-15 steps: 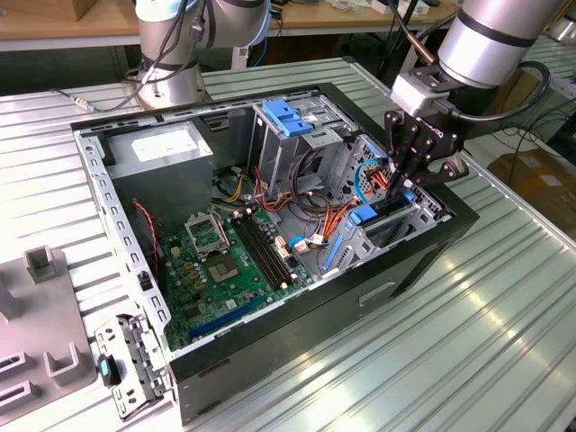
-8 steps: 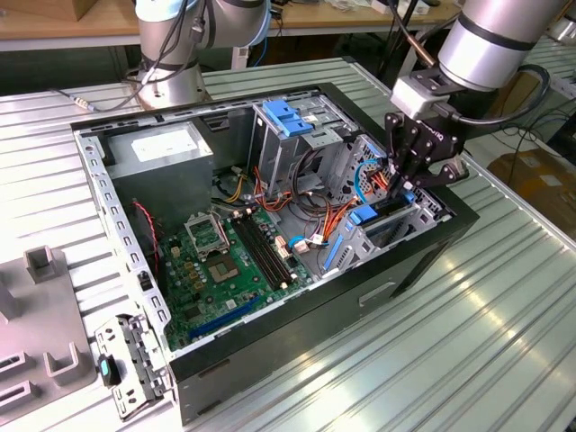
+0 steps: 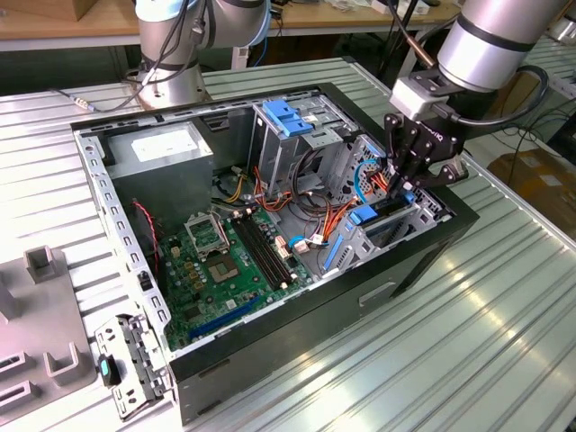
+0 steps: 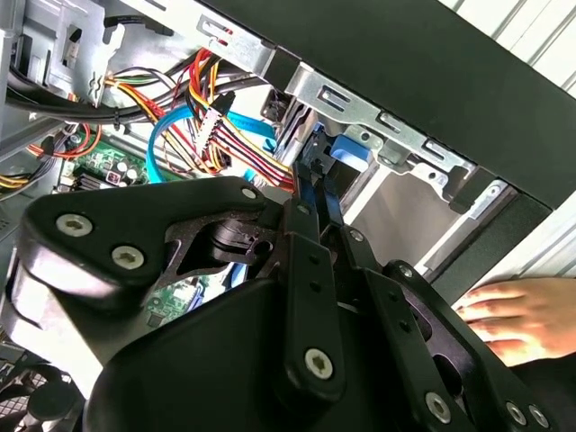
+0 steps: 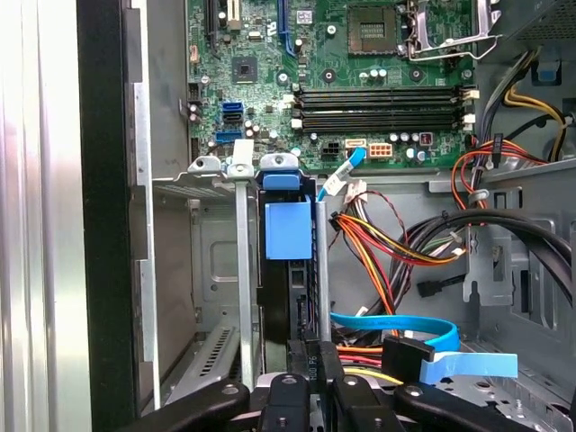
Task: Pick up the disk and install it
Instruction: 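Insert the first disk wire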
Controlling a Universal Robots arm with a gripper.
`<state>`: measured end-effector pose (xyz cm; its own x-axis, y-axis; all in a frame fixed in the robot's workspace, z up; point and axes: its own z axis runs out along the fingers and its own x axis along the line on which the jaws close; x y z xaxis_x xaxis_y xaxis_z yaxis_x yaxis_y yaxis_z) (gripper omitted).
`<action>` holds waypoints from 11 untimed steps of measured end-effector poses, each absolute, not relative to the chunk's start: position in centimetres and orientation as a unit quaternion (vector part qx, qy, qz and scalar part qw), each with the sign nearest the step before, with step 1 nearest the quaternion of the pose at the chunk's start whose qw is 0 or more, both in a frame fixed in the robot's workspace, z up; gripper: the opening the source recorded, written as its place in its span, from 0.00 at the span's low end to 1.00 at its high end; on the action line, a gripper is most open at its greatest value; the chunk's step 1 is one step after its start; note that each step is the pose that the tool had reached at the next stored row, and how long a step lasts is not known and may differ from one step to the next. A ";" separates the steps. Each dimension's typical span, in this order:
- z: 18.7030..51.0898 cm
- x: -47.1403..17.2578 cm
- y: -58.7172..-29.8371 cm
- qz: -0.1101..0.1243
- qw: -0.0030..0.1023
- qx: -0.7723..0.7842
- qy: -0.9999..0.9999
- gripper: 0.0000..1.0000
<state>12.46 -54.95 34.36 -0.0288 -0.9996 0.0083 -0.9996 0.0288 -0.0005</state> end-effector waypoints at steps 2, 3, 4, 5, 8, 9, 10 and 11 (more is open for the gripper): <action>34.4 12.5 -55.0 0.003 0.003 0.697 -0.717 0.17; 34.5 12.5 -55.0 0.003 0.002 0.697 -0.717 0.17; 34.5 12.5 -54.9 0.003 0.002 0.697 -0.717 0.17; 34.6 12.5 -55.0 0.003 0.003 0.697 -0.717 0.17; 34.6 12.5 -55.0 0.003 0.003 0.697 -0.717 0.17; 34.6 12.5 -55.0 0.003 0.003 0.697 -0.717 0.17; 34.6 12.5 -55.1 0.003 0.003 0.697 -0.717 0.17; 34.6 12.5 -55.1 0.003 0.003 0.698 -0.716 0.17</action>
<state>12.46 -55.15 34.57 -0.0259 -0.9996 0.0077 -0.9997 0.0259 -0.0005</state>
